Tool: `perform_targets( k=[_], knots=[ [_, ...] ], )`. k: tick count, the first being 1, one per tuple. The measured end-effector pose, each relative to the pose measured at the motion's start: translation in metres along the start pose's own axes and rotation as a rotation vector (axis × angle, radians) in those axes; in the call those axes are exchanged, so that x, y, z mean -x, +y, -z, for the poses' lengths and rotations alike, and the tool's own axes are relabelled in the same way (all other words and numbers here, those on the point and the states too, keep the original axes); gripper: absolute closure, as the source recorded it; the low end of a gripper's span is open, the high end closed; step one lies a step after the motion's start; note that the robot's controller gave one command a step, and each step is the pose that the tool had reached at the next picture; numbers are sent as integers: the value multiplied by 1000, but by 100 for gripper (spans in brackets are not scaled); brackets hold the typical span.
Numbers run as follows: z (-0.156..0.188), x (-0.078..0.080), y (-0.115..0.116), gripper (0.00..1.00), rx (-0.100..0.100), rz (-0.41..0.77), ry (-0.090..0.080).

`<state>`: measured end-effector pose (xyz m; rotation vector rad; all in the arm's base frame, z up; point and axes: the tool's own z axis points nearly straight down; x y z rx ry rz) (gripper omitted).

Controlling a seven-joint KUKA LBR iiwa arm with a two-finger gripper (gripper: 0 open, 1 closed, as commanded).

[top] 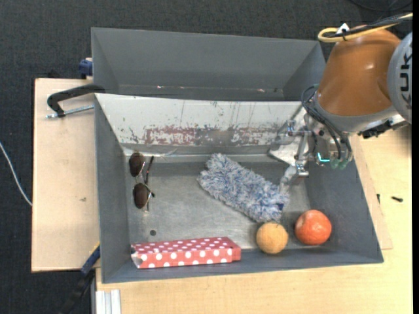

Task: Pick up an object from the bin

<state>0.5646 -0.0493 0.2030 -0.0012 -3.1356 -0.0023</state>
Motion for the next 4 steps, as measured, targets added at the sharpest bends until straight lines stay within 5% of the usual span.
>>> perform_targets(
  k=[1, 2, 3, 4],
  knots=[
    [3, 2, 0, 0, -1, 2, -11],
    [-121, 17, 30, 100, -6, 101, -5],
    [-121, 17, 30, 100, -6, 102, -5],
    [22, 4, 40, 100, -1, 153, -11]
  ],
)
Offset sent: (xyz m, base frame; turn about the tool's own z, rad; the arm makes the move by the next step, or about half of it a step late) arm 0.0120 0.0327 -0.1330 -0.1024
